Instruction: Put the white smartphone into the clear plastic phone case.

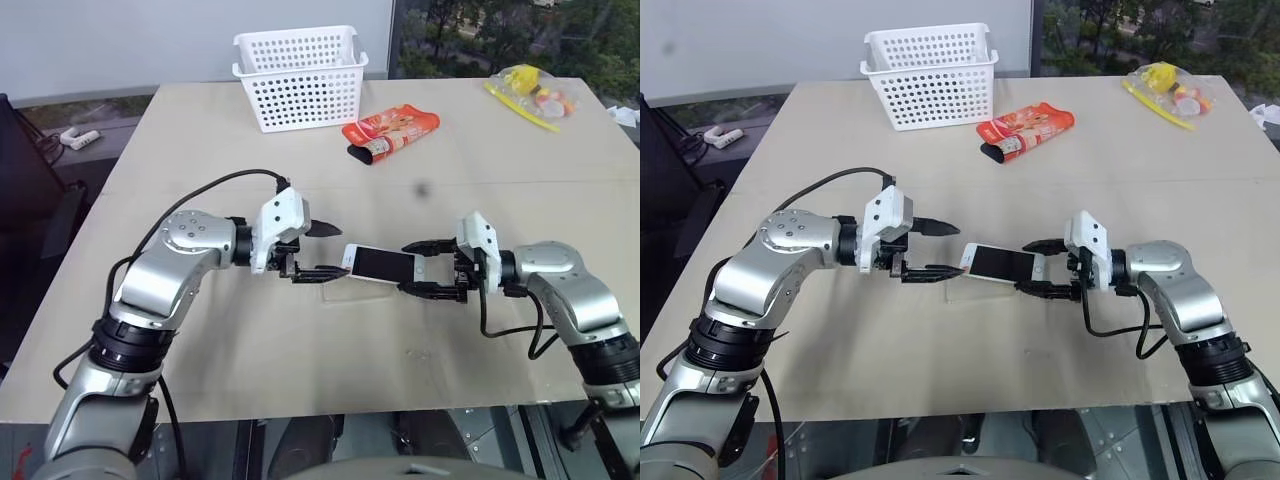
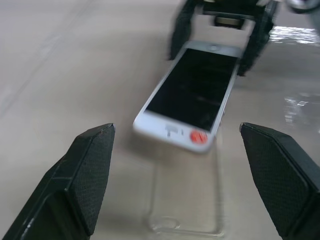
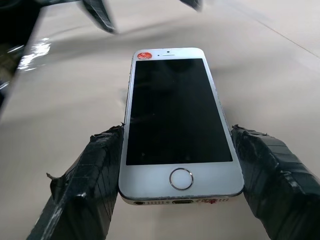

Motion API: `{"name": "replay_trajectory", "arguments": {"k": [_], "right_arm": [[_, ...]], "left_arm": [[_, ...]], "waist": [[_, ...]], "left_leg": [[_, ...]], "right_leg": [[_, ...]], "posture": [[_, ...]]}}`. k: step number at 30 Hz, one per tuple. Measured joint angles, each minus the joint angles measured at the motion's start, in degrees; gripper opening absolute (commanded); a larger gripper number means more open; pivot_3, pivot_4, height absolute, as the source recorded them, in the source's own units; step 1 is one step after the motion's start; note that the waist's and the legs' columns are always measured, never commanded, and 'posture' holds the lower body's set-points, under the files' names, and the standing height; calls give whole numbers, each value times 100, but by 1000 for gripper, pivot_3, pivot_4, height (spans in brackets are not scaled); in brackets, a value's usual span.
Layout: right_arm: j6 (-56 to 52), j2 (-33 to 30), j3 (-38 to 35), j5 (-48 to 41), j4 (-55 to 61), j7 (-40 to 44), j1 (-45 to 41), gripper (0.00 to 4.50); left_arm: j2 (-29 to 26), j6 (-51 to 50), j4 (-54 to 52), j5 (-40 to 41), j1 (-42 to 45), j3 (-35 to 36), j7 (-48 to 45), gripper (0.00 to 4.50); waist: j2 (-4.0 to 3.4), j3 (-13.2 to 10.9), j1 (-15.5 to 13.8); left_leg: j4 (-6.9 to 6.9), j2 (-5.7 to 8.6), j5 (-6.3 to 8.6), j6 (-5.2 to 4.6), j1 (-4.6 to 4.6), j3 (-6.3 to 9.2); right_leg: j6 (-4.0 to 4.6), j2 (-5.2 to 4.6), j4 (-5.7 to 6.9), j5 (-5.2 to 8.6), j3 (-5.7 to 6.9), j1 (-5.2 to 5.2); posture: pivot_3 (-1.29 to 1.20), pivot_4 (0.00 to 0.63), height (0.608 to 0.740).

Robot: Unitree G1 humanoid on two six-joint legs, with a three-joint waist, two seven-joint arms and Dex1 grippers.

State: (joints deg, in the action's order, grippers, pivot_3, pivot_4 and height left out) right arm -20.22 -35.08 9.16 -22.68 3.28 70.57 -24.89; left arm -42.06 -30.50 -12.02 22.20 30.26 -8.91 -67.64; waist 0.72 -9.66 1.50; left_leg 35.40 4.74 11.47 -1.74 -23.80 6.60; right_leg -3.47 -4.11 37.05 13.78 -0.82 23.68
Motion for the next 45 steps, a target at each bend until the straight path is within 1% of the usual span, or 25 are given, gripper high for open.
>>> {"name": "replay_trajectory", "arguments": {"k": [5, 6, 15, 21, 34, 39, 40, 41, 42, 45], "right_arm": [[544, -32, 361, 450, -667, 460, -450, 2966], [674, -33, 390, 528, -810, 529, -503, 2966], [1468, -37, 542, 946, -1975, 1026, -951, 2966], [1958, -68, 580, 1154, -2541, 1310, -1209, 2966], [2310, 22, 664, 1378, -2967, 1391, -1430, 2966], [2348, 84, 692, 1452, -3127, 1422, -1471, 2966], [2368, 104, 730, 1491, -3181, 1430, -1535, 3986], [2425, 142, 783, 1577, -3249, 1424, -1623, 4305], [2448, 186, 807, 1615, -3297, 1418, -1667, 4412], [2561, 261, 838, 1738, -3415, 1368, -1704, 4412]], "left_arm": [[196, 140, 160, -95, 78, -294, -112, 107], [257, 175, 180, -136, 77, -358, -112, 42], [573, 506, 508, -610, -13, -958, -59, 42], [754, 759, 825, -988, -104, -995, 204, 42], [1356, 877, 1137, -1365, -206, -1051, 769, 42], [1435, 886, 1213, -1439, -202, -1132, 813, 42], [1434, 901, 1224, -1476, -201, -1136, 816, 0], [1436, 934, 1251, -1505, -194, -1143, 822, 0], [1440, 963, 1259, -1531, -188, -1156, 828, 0], [1444, 1040, 1274, -1558, -198, -1192, 863, 0]], "waist": [[0, 0, -74], [1, -1, -83], [1, -1, -73], [1, -1, -74], [1, 0, -77], [-1, 1, -71], [-2, 2, -63], [-2, 3, -55], [-2, 4, -56], [-4, 5, -82]], "left_leg": [[4, 2, -7, 12, -1, -3], [4, 2, -14, 24, -3, -2], [4, 3, -16, 26, 0, -6], [16, 3, -16, 27, 5, -7], [85, 5, -1, 2, 5, -6], [85, 5, -1, 3, 7, -7], [85, 5, -1, 3, 8, -8], [85, 4, -1, 3, 10, -8], [85, 4, -1, 3, 11, -7], [86, 6, -1, 3, 10, -6]], "right_leg": [[0, 1, 0, -1, -3, 0], [0, 1, 0, -1, -3, 1], [2, 1, 8, -2, -7, 2], [2, 3, 25, -2, -9, 1], [2, 2, 83, -3, -10, -4], [3, 4, 84, -3, -11, -4], [3, 3, 84, -3, -12, -4], [4, 4, 85, -3, -13, -4], [4, 4, 87, -4, -12, -5], [4, 4, 87, -4, -10, -6]], "posture": [[0, 150, 740], [0, 150, 740], [0, 150, 740], [0, 150, 740], [0, 150, 740], [0, 150, 740], [0, 150, 740], [0, 150, 740], [0, 150, 740], [0, 150, 740]]}}
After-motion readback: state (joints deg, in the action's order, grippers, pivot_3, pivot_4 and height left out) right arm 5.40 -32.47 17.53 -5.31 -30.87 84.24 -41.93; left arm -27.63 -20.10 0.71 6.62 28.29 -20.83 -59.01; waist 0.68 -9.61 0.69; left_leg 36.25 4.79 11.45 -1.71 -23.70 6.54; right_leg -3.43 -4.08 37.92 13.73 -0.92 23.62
